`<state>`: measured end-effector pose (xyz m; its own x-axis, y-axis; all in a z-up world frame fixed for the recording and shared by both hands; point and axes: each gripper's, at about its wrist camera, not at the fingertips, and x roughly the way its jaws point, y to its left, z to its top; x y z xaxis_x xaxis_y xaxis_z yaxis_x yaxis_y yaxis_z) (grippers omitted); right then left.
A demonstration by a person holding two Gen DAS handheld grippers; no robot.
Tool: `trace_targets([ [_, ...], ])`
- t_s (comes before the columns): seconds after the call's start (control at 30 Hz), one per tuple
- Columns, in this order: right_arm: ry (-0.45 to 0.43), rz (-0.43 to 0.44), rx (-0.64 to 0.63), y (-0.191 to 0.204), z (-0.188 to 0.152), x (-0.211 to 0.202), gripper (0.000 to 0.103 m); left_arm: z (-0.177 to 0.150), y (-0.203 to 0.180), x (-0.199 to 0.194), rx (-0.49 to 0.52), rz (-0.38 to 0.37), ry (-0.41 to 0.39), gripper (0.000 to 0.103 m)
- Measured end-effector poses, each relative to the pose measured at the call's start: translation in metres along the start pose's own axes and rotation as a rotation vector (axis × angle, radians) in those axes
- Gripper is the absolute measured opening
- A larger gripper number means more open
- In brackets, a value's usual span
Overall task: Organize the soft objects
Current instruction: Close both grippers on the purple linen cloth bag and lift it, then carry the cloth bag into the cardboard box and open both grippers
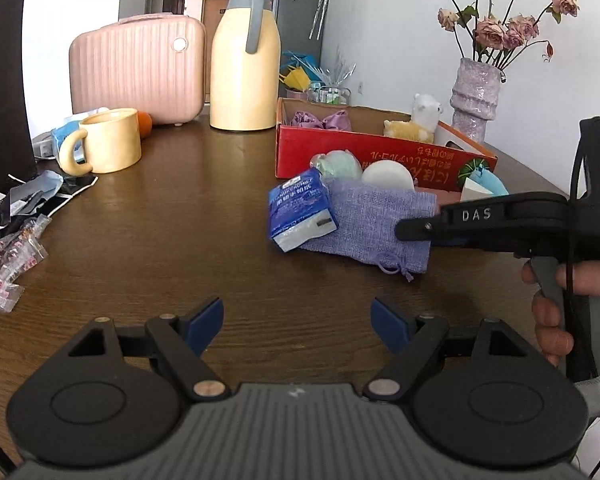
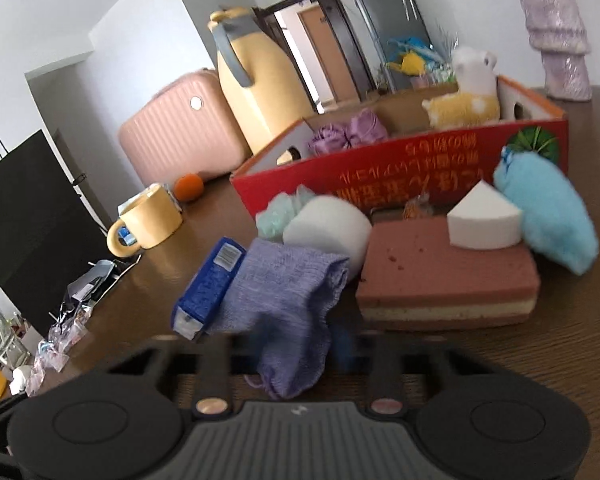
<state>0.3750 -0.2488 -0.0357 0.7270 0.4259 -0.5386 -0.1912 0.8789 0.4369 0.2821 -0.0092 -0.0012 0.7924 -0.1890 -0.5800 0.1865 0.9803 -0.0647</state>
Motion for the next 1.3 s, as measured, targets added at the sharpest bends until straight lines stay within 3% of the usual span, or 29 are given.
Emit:
trace_targets([
  [0.07,0.011,0.051,0.006,-0.003,-0.005,-0.004,0.004,0.000,0.000,0.001,-0.003,-0.006,0.005,0.083],
  [0.17,0.042,0.118,-0.039,0.000,-0.014,-0.031,0.003,0.000,-0.001,0.003,-0.012,-0.018,0.010,0.083],
  [0.33,0.085,0.099,-0.068,-0.022,-0.035,-0.089,0.004,0.000,-0.009,0.002,-0.013,-0.078,0.010,0.083],
  [0.53,0.142,0.139,-0.099,-0.046,-0.051,-0.125,0.005,0.000,-0.043,0.011,0.011,-0.172,0.024,0.082],
  [0.6,0.131,0.081,-0.083,-0.054,-0.052,-0.127,0.017,0.001,-0.054,0.013,0.023,-0.222,0.020,0.081],
  [0.67,0.092,0.012,-0.062,-0.059,-0.049,-0.127,0.021,0.002,-0.061,0.021,0.013,-0.261,0.044,0.080],
  [0.77,0.017,0.019,-0.050,-0.064,-0.046,-0.130,0.037,-0.001,-0.066,0.035,-0.029,-0.277,0.107,0.075],
  [0.83,-0.021,0.035,-0.038,-0.065,-0.046,-0.131,0.049,-0.005,-0.070,0.036,-0.022,-0.273,0.098,0.060],
  [0.9,-0.042,0.034,-0.010,-0.068,-0.044,-0.125,0.051,-0.007,-0.073,0.035,-0.003,-0.272,0.086,0.044],
  [1.03,-0.029,0.001,0.027,-0.074,-0.042,-0.102,0.041,-0.006,-0.074,0.038,-0.015,-0.288,0.094,0.026],
  [1.1,-0.029,-0.008,0.022,-0.073,-0.044,-0.094,0.022,-0.006,-0.075,0.038,-0.015,-0.293,0.092,0.019],
  [1.17,-0.029,-0.019,-0.010,-0.067,-0.048,-0.094,0.014,-0.006,-0.076,0.038,-0.006,-0.295,0.091,0.014],
  [1.3,-0.022,-0.032,-0.040,-0.061,-0.050,-0.101,0.006,-0.007,-0.075,0.034,-0.007,-0.295,0.077,0.007],
])
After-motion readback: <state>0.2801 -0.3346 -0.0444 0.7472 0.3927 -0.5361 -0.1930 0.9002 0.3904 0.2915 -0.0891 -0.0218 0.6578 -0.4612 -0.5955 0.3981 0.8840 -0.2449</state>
